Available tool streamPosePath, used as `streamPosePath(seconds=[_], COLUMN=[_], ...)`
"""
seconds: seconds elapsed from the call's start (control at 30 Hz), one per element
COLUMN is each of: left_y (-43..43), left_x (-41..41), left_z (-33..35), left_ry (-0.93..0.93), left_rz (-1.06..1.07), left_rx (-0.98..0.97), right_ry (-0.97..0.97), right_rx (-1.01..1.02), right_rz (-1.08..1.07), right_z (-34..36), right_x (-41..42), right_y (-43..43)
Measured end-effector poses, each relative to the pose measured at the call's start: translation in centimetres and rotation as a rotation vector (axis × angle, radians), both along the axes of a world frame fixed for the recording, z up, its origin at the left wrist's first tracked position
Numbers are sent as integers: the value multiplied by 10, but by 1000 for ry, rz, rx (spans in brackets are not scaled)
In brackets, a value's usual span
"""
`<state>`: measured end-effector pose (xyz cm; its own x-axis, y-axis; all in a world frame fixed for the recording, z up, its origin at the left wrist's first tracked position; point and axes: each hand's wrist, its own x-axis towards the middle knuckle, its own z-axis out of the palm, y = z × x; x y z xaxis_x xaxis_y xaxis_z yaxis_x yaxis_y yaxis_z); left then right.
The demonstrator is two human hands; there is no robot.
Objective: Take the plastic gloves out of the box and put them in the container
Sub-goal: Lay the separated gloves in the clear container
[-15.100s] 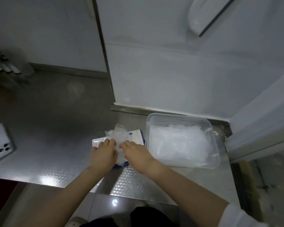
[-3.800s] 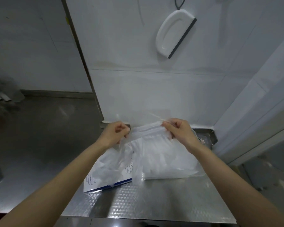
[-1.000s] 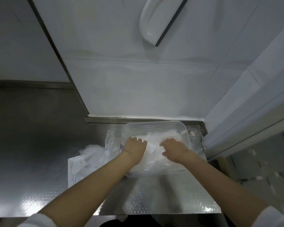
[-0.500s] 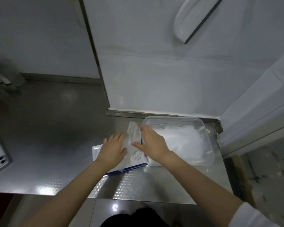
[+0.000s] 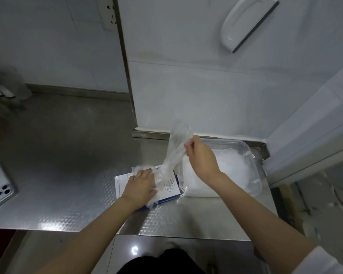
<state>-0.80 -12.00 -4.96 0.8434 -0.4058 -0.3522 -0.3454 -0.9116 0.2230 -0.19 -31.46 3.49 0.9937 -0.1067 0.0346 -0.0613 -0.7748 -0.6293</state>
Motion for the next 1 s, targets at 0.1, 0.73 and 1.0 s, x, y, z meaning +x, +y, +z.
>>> streamPosePath(seconds=[0.1, 0.73, 1.0], left_y=[3, -16, -1], left_x=[7, 8, 9], left_z=[6, 98, 86], left_ry=[70, 386, 308], left_rz=[6, 311, 310], left_rx=[-81, -1070, -986], right_ry=[-36, 151, 10], right_rx=[46, 877, 688], right_rz=[-13, -119, -212], right_z=[8, 21, 18], right_x=[-1, -39, -44], right_y=[-12, 0, -5])
